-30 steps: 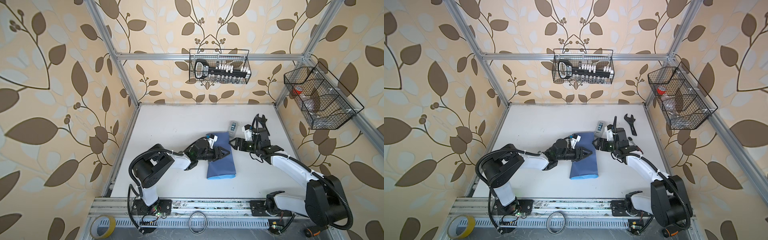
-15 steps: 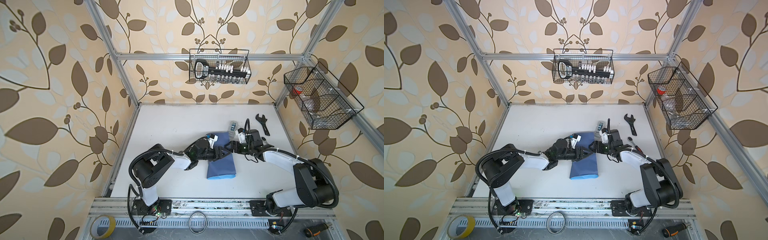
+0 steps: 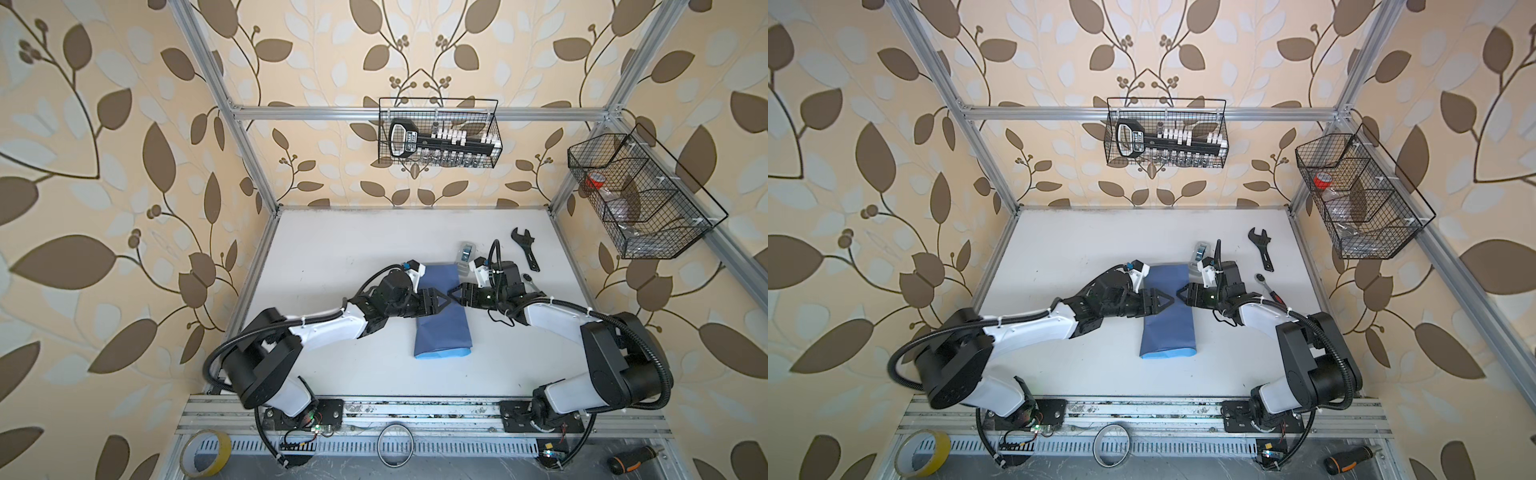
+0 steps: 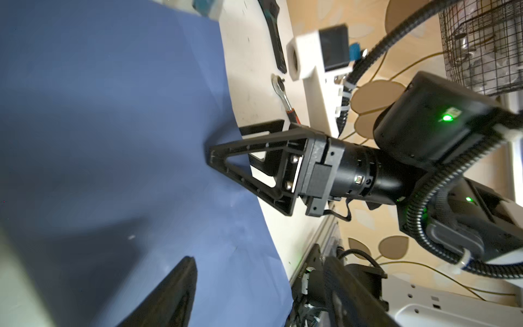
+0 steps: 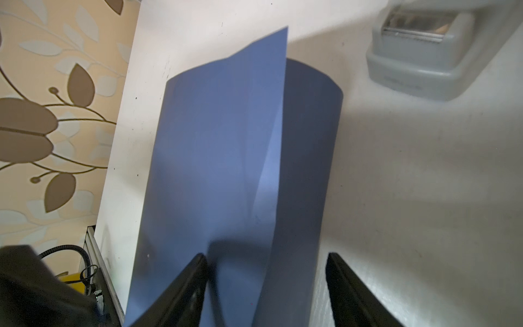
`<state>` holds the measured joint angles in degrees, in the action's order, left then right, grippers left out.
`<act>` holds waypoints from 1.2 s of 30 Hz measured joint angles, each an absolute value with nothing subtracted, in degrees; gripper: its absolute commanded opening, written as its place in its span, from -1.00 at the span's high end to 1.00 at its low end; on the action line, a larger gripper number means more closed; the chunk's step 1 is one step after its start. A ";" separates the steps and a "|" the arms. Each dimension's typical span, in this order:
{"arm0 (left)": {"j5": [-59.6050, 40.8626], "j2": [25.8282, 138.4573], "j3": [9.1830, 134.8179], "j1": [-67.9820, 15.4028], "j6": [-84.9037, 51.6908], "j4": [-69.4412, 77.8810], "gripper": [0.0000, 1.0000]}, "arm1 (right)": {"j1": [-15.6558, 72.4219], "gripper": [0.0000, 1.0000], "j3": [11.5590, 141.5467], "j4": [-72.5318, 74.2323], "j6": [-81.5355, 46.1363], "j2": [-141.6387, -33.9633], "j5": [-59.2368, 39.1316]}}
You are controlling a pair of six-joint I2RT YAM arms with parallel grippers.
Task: Wrap the gift box in paper
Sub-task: 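Pinch the wrapped paper edges with both grippers along the box top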
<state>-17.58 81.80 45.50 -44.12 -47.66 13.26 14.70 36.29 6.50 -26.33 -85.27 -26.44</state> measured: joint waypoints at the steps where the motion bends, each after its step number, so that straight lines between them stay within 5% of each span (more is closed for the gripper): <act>1: -16.14 80.14 46.24 -43.46 -46.65 10.11 -0.50 | 14.63 -0.31 36.29 6.63 -26.35 -85.32 -26.59; 15: -14.37 92.75 55.07 -41.23 -40.32 -7.60 -0.35 | 14.61 -0.30 36.25 7.11 -26.35 -85.54 -27.05; 36: -17.56 96.66 54.22 -41.28 -40.47 -1.63 -0.35 | 14.70 -0.55 36.34 -0.73 -24.40 -78.54 -23.70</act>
